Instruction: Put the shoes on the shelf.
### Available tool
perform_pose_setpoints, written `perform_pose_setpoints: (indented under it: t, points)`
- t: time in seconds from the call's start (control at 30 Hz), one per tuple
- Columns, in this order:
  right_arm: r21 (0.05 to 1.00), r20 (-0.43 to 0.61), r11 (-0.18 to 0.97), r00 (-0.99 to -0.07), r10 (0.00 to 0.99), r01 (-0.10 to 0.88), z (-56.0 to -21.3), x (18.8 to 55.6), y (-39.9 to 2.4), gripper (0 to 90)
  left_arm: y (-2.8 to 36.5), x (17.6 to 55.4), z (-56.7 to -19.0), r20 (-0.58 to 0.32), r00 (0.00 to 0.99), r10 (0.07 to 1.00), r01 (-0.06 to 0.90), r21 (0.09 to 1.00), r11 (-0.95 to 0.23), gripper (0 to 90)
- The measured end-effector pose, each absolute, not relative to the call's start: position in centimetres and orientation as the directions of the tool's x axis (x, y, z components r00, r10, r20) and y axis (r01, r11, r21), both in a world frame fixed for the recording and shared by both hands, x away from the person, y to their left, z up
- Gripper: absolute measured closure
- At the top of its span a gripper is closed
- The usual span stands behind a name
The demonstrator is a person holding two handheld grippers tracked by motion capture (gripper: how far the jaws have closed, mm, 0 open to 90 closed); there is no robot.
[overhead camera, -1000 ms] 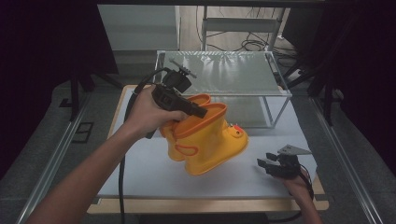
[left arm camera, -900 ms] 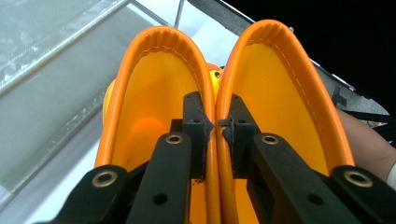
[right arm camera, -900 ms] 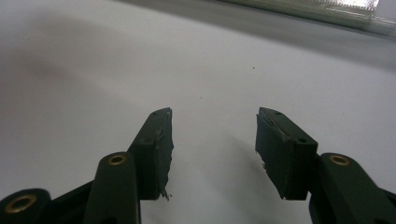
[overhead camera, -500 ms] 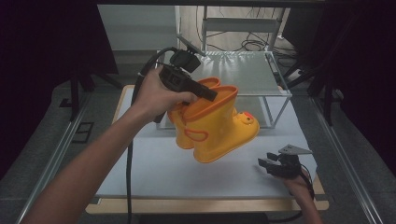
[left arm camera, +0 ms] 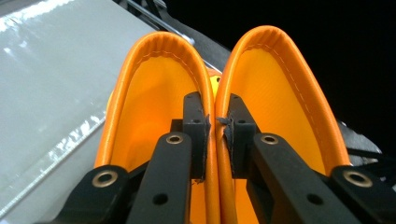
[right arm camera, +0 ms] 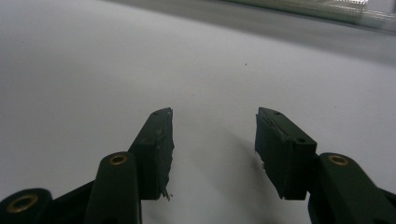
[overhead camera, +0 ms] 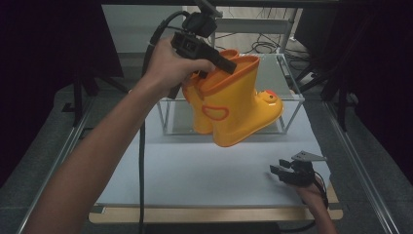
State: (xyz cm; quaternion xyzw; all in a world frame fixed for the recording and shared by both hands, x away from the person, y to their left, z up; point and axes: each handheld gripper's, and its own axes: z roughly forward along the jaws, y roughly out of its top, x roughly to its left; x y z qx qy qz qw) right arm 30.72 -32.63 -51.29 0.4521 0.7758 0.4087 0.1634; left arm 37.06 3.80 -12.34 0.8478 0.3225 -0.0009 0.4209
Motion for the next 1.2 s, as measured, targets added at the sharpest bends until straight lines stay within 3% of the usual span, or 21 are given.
perform_pose_setpoints:
  t: [0.5, 1.2]
  points:
    - [0.778, 0.125, 0.244, -0.523, 0.843, 0.579, -51.4, 30.8, -32.7, 46.8, 1.7, 43.3, -11.1, -0.264, 0.627, 0.733, 0.661, 0.678, -0.322, 82.2]
    - [0.778, 0.145, 0.217, -0.504, 0.852, 0.59, -51.2, 30.7, -32.9, 47.0, 0.2, 53.0, -15.1, -0.252, 0.401, 0.881, 0.748, 0.646, -0.156, 82.2]
